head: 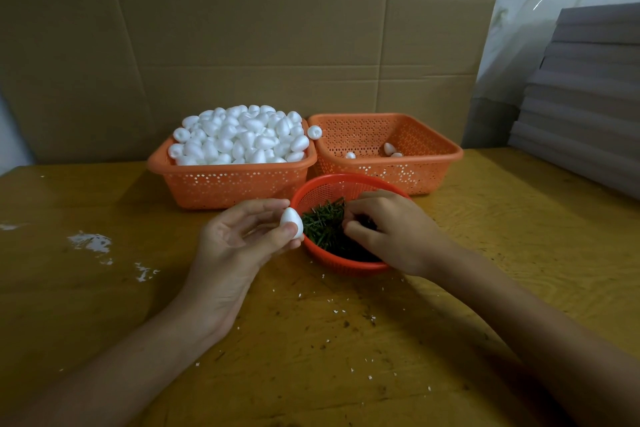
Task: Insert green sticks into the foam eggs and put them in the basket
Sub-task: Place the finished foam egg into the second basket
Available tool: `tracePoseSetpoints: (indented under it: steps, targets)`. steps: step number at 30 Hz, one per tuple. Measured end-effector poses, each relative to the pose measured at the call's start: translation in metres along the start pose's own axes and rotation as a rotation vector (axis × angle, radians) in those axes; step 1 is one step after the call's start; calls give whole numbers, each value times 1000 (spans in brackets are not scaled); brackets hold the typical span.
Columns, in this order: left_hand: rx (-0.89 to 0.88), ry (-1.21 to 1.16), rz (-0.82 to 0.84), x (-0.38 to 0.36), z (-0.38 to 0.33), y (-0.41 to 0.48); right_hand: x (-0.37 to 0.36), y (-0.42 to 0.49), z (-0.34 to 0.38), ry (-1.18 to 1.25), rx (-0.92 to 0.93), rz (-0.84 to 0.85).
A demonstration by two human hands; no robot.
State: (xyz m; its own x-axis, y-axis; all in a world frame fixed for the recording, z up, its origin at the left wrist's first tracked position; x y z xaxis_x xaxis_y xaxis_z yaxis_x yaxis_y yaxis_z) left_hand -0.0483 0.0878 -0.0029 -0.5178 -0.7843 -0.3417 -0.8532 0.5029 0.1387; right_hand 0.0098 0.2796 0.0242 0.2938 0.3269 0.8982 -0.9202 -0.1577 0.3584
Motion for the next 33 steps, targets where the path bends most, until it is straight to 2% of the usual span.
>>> tracePoseSetpoints:
  steps: [22, 33]
  targets:
    - [0, -7, 94, -2, 3, 1, 1, 0, 1, 9, 1, -9]
    - [25, -54, 35, 3, 5, 4, 1, 0, 2, 16, 29, -32]
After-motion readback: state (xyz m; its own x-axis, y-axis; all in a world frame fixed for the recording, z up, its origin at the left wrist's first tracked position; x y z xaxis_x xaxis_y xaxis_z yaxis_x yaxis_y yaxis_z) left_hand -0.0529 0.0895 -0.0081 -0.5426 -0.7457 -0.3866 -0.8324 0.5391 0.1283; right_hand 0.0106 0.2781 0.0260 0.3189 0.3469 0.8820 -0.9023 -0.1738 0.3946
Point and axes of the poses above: each hand's wrist, its own y-axis towards the middle knuckle, its own x-axis out of the back of the hand, z = x × y, the point moved 7 cm from there along y, towards the middle knuckle, and after that the axes turned 8 degrees about x, right-handed, at the moved point
